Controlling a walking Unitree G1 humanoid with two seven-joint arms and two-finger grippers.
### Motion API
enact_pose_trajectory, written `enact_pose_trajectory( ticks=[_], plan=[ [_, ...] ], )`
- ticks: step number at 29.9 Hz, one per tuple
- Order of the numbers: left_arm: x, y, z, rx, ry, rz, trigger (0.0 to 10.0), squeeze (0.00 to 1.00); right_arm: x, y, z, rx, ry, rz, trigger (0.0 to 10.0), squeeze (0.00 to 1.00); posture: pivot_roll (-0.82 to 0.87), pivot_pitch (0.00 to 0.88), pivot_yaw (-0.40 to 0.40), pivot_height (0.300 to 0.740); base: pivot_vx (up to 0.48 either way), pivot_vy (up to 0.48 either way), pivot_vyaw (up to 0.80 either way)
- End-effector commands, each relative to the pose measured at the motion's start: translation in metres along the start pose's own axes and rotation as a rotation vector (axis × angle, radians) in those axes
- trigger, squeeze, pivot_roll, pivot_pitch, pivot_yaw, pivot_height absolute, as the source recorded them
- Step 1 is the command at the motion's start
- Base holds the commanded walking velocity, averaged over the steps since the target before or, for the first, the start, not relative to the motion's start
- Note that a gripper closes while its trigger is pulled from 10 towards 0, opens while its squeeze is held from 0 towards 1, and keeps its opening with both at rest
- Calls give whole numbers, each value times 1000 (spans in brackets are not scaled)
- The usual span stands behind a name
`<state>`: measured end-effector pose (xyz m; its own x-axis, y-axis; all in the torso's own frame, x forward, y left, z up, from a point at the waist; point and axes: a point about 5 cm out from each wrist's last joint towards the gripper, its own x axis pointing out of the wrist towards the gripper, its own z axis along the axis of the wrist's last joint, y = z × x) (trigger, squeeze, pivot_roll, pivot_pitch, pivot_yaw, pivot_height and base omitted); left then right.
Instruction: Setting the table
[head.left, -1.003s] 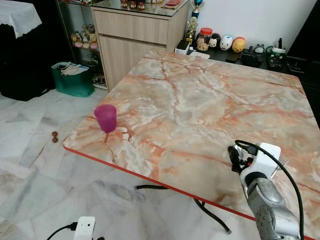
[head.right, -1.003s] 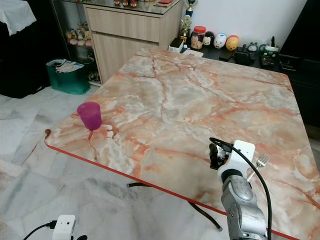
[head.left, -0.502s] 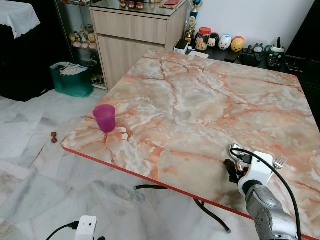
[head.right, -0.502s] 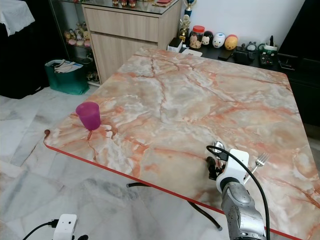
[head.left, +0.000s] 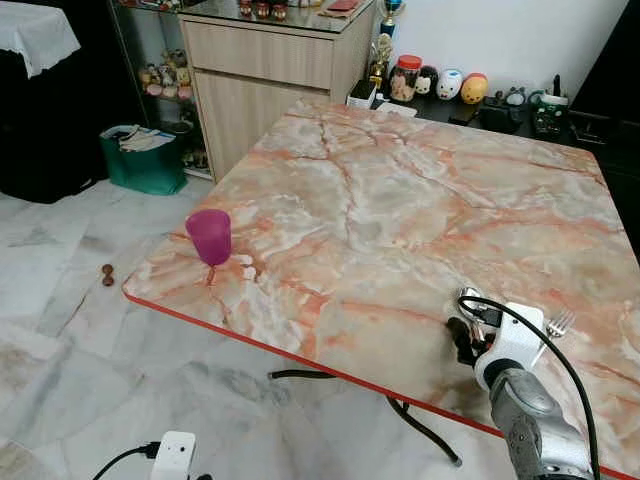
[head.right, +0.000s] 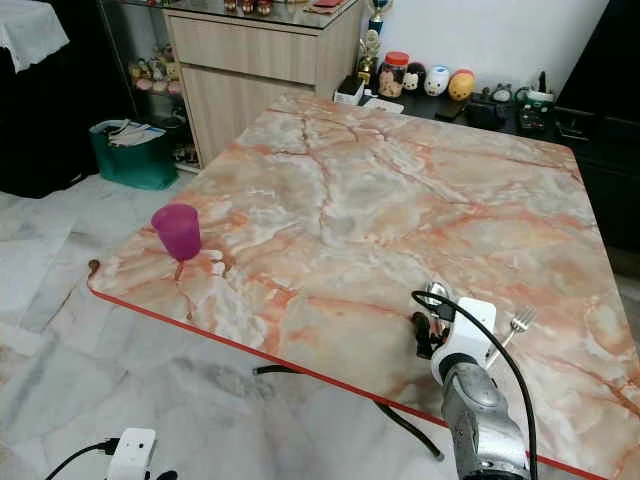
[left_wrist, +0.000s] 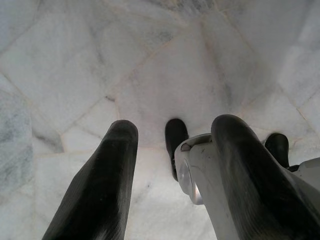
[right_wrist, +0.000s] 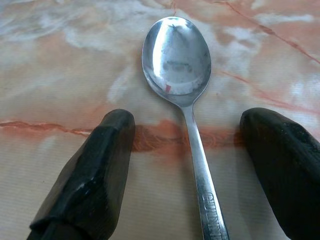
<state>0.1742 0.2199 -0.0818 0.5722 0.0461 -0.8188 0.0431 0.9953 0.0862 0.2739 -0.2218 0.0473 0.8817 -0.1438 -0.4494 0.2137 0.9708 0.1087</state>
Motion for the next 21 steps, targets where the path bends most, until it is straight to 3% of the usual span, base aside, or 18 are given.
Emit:
enact_pose_trajectory(
  ticks=[1, 21],
  plan=[
    [0, -2, 0, 8, 0, -6, 10000, 0, 2, -3, 2, -5, -1, -1, 0, 0, 18, 0, -46, 740, 0, 0, 0],
    [1, -4, 1, 8, 1, -15, 10000, 0, 4, 10, 2, -52, -21, 40, 0, 0, 20, 0, -48, 740, 0, 0, 0]
  ],
)
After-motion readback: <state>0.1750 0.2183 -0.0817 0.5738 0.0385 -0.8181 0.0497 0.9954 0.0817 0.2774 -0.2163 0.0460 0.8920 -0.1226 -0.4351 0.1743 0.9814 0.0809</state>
